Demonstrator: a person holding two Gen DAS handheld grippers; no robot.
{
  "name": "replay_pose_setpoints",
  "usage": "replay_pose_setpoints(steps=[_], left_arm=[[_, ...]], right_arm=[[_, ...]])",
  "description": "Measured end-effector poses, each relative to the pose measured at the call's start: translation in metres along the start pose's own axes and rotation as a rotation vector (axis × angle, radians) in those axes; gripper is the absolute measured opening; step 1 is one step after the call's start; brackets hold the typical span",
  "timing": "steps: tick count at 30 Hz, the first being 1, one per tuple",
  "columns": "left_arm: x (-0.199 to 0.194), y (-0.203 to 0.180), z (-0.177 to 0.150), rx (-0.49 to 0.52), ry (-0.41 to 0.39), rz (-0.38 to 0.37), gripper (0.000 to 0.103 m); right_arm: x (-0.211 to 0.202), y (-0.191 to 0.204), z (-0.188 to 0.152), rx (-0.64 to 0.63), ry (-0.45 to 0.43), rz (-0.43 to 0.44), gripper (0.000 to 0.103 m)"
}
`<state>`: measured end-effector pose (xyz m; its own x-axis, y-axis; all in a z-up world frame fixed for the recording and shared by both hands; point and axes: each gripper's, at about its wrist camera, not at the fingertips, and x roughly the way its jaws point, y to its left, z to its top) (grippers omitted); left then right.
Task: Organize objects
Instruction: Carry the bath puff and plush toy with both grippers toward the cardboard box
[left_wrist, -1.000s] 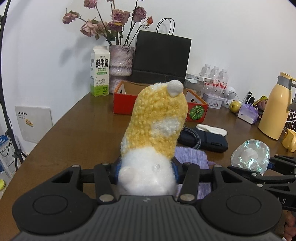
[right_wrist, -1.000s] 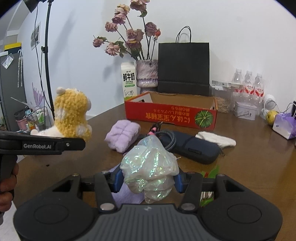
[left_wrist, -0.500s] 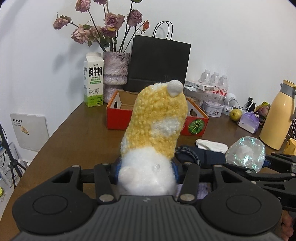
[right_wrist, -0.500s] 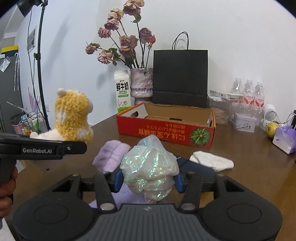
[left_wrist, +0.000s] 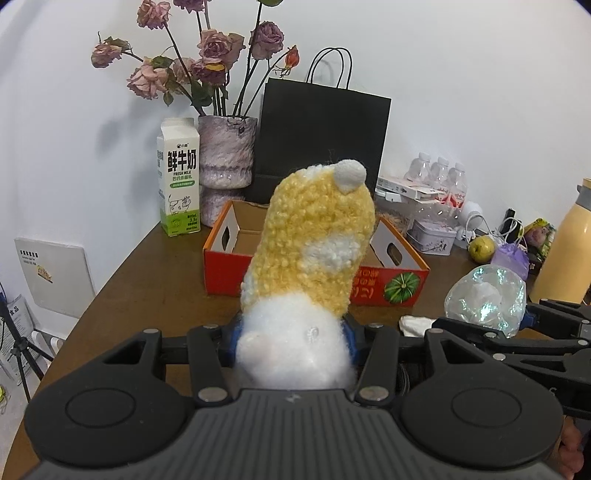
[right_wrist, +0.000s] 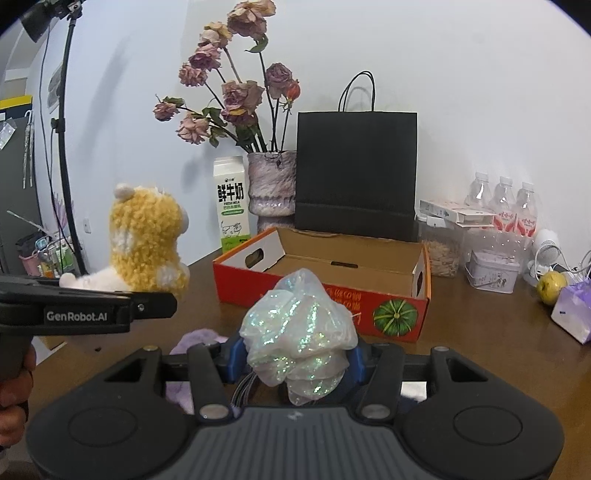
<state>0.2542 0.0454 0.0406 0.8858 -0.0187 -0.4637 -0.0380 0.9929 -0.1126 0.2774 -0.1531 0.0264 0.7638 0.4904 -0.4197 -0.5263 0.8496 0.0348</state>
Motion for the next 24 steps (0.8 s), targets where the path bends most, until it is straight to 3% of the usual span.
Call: replay_pose_setpoints(steps=[24], left_arm=[[0.056,-0.009,0.048,0.024,0.009,0.016,0.05]], right_arm=[[0.066,-0.02,0.053,-0.039,0.009,-0.026,0.051]])
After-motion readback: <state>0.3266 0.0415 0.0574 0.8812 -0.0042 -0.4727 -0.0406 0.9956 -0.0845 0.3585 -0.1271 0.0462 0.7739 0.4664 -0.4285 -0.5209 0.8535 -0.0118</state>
